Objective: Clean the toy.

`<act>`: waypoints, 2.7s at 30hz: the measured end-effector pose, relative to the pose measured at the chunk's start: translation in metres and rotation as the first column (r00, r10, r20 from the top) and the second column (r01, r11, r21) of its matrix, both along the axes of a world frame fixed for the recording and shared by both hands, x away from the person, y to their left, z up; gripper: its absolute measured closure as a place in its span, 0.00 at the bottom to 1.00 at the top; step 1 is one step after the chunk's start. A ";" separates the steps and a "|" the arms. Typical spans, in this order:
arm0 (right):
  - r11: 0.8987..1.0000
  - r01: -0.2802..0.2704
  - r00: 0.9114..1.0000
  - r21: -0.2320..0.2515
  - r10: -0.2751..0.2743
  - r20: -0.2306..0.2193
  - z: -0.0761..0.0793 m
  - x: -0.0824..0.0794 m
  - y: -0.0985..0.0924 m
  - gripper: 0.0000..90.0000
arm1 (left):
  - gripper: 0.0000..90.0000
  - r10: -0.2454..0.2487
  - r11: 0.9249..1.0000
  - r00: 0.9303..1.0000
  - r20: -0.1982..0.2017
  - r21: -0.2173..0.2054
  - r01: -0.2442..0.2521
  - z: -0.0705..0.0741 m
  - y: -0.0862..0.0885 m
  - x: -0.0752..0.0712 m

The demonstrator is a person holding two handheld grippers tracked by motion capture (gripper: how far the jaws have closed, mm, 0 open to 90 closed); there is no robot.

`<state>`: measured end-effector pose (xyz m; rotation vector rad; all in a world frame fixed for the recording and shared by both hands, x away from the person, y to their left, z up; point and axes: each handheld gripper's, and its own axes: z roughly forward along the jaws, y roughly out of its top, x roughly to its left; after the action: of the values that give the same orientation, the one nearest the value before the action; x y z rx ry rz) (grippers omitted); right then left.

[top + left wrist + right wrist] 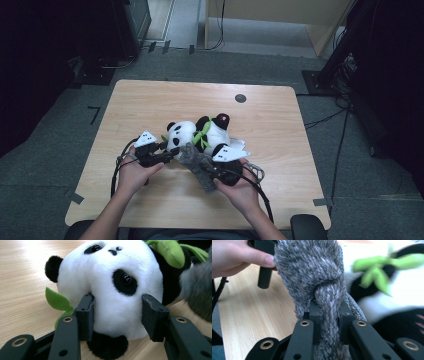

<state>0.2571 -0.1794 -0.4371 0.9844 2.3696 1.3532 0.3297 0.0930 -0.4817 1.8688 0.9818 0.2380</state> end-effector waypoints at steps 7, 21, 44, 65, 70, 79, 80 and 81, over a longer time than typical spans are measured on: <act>0.996 -0.082 0.997 -0.038 0.082 -0.003 -0.014 0.016 0.042 0.88 | 0.55 0.000 1.000 1.000 -0.003 -0.003 0.000 0.000 0.000 0.000; 0.997 -0.014 0.999 -0.070 0.017 0.040 -0.030 0.036 0.043 0.87 | 0.56 0.003 1.000 1.000 0.006 0.014 -0.003 0.000 0.000 0.000; 0.987 0.087 0.993 -0.134 -0.075 0.089 -0.015 0.023 -0.013 0.88 | 0.56 0.001 1.000 1.000 0.003 0.012 -0.001 0.000 0.000 0.000; 0.982 0.189 0.979 -0.012 -0.188 0.084 0.024 0.013 -0.062 0.88 | 0.57 0.003 1.000 1.000 0.002 0.001 -0.003 -0.001 0.000 0.001; 0.968 0.252 0.964 0.009 -0.252 0.089 0.031 0.016 -0.082 0.88 | 0.57 0.004 1.000 1.000 0.002 0.004 -0.004 -0.001 -0.001 0.001; 0.962 0.271 0.962 -0.026 -0.270 0.031 0.014 0.033 -0.097 0.88 | 0.57 0.001 1.000 1.000 0.014 0.010 -0.001 -0.001 -0.001 0.001; 0.963 0.267 0.964 -0.036 -0.267 0.019 0.011 0.036 -0.096 0.88 | 0.57 0.001 1.000 1.000 0.015 0.010 -0.001 -0.001 -0.001 0.001; 0.963 0.268 0.963 -0.038 -0.268 0.006 0.007 0.039 -0.096 0.88 | 0.57 0.001 1.000 1.000 0.017 0.010 -0.001 -0.001 -0.001 0.001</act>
<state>0.2957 -0.2756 -0.4299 1.2408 2.1564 1.2006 0.3308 0.0924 -0.4829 1.8726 0.9714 0.2597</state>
